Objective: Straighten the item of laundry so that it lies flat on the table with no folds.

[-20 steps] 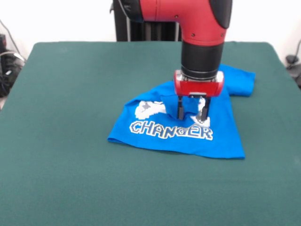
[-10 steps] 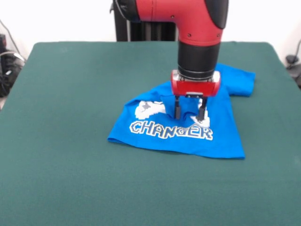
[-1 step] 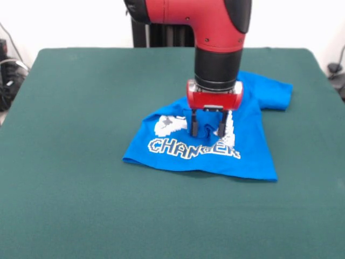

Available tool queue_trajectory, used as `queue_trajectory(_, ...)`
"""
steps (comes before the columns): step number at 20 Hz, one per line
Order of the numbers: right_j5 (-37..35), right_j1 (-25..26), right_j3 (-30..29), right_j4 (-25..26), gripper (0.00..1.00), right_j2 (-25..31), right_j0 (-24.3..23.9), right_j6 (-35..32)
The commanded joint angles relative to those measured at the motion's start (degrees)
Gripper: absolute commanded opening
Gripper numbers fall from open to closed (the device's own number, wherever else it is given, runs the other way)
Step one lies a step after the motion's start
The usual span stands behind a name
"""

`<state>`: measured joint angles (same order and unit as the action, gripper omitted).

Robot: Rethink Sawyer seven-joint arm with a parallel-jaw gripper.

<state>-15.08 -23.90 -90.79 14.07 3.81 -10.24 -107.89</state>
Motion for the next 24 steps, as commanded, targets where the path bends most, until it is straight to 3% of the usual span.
queue_trajectory(1, -5.08, -1.31, -3.52, 2.53, 1.0, 4.07, -0.58, 0.51)
queue_trajectory(24, -5.08, -0.83, -3.67, 2.0, 1.0, 4.75, 0.84, -1.54)
